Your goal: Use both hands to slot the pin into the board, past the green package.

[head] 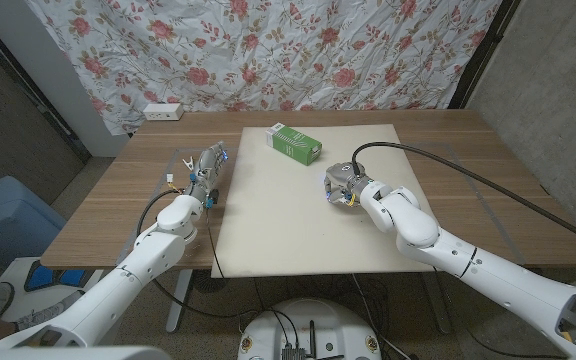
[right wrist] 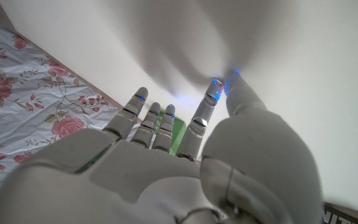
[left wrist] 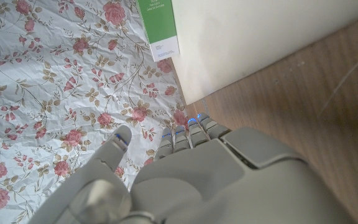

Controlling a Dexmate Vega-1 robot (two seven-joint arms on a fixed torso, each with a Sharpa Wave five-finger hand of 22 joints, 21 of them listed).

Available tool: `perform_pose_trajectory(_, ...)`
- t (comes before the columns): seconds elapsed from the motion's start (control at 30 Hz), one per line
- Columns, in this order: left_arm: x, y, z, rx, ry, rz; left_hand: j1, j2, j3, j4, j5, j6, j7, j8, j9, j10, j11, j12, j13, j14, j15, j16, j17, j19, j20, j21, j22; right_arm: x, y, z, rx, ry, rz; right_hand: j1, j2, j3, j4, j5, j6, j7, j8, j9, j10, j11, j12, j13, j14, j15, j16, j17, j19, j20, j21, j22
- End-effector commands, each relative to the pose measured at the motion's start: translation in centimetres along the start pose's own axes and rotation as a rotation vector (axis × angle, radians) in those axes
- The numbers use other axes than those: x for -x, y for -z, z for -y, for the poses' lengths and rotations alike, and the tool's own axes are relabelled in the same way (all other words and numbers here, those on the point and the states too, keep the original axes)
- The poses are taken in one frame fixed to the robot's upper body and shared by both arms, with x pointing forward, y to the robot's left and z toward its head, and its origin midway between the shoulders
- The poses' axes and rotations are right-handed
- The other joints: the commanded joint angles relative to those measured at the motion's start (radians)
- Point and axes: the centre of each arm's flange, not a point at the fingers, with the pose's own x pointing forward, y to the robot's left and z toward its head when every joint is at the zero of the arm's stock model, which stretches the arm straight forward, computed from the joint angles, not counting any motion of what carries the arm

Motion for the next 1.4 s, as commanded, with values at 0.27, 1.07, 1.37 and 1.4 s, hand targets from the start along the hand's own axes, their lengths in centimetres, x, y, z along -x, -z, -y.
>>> perform_pose_trajectory(0.27, 0.1, 0.0, 0.2, -0.003, 0.010, -0.003, -0.007, 0.079, 0.007, -0.004, -0.003, 0.005, -0.005, 0.000, 0.005, 0.003, -0.003, -0.002, 0.003, 0.003, 0.007, -0.002, 0.002, 0.006, -0.007, 0.004, 0.005, 0.2, -0.1, -0.2, -0.004, -0.018, -0.026, -0.005, 0.012, -0.003, 0.010, 0.006, 0.060, -0.011, 0.012, -0.001, 0.027, -0.006, 0.010, 0.003, 0.015, -0.006, 0.007, 0.005, 0.017, -0.001, 0.003, 0.002)
perform_pose_trajectory(1.07, 1.1, -0.4, 0.2, -0.014, -0.001, 0.016, 0.001, 0.082, 0.009, -0.015, -0.004, 0.009, -0.006, 0.001, 0.005, 0.004, -0.005, -0.002, 0.003, 0.004, 0.008, -0.002, 0.001, 0.005, -0.006, 0.004, 0.005, 1.0, 0.5, 0.4, -0.022, 0.022, -0.043, -0.027, 0.027, -0.010, 0.022, 0.008, 0.078, -0.009, 0.009, -0.010, 0.035, -0.008, 0.006, 0.002, 0.017, -0.010, 0.010, 0.009, 0.019, -0.005, 0.000, 0.002)
perform_pose_trajectory(1.37, 1.1, -1.2, 0.1, -0.037, 0.006, 0.031, 0.003, 0.083, 0.008, -0.019, -0.005, 0.011, -0.006, 0.002, 0.006, 0.005, -0.004, -0.001, 0.003, 0.004, 0.007, -0.002, 0.001, 0.005, -0.006, 0.004, 0.005, 1.0, 0.8, 1.0, -0.047, 0.040, -0.048, -0.031, 0.030, -0.011, 0.022, 0.008, 0.079, -0.010, 0.006, -0.013, 0.037, -0.009, 0.005, 0.002, 0.016, -0.010, 0.010, 0.010, 0.019, -0.005, 0.000, 0.002)
perform_pose_trajectory(1.4, 1.1, -1.2, 0.1, -0.038, 0.007, 0.033, 0.004, 0.083, 0.008, -0.019, -0.005, 0.011, -0.006, 0.002, 0.006, 0.005, -0.004, -0.001, 0.003, 0.003, 0.006, -0.002, 0.001, 0.005, -0.006, 0.004, 0.005, 1.0, 0.8, 1.0, -0.049, 0.043, -0.049, -0.032, 0.031, -0.011, 0.022, 0.008, 0.079, -0.010, 0.006, -0.013, 0.037, -0.009, 0.005, 0.002, 0.016, -0.009, 0.010, 0.010, 0.019, -0.005, 0.000, 0.002)
